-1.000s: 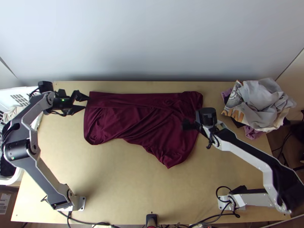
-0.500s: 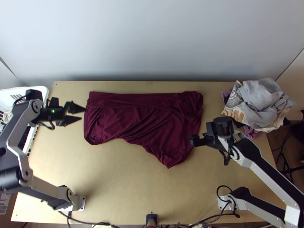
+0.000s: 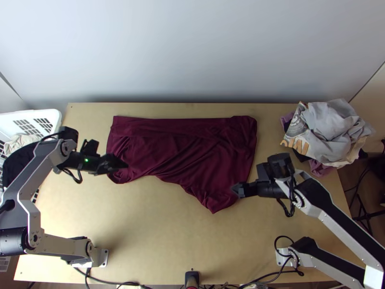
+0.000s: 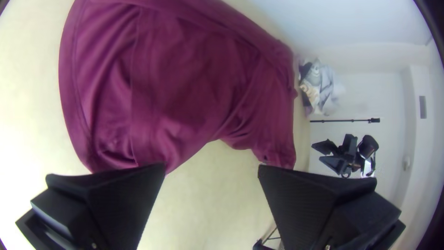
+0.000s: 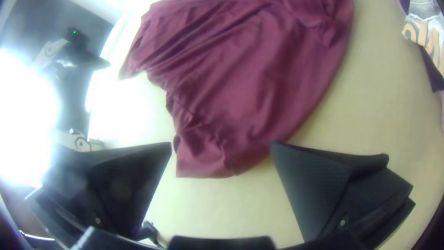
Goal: Fold the t-shirt
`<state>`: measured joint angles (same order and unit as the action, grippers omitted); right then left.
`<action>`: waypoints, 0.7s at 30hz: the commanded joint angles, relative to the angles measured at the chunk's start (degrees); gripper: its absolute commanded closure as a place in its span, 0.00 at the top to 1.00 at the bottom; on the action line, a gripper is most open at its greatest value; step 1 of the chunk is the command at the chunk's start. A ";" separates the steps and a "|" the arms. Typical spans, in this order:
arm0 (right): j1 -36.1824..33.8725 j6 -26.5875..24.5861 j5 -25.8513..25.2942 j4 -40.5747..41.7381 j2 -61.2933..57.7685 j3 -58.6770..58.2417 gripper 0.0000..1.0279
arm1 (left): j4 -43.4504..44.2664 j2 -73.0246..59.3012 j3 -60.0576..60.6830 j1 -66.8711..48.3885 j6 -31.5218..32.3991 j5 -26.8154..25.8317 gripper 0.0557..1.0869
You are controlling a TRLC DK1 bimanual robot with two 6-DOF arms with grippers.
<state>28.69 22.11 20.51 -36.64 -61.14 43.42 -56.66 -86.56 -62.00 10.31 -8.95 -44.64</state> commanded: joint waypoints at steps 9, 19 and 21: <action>5.77 -2.77 14.12 -5.63 -2.58 -5.54 0.96 | 4.72 -3.35 4.17 -2.75 -3.09 8.43 0.95; 6.47 -2.95 12.53 8.69 -14.18 -7.38 0.96 | 8.50 -6.07 4.17 -2.83 -1.51 8.61 0.95; 6.47 -2.95 11.57 9.22 -14.35 -7.12 0.96 | 8.94 -6.07 4.08 -2.75 -1.42 8.70 0.95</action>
<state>34.61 19.00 33.21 -32.08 -71.29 36.29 -49.71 -91.50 -57.98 7.68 -11.05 -36.47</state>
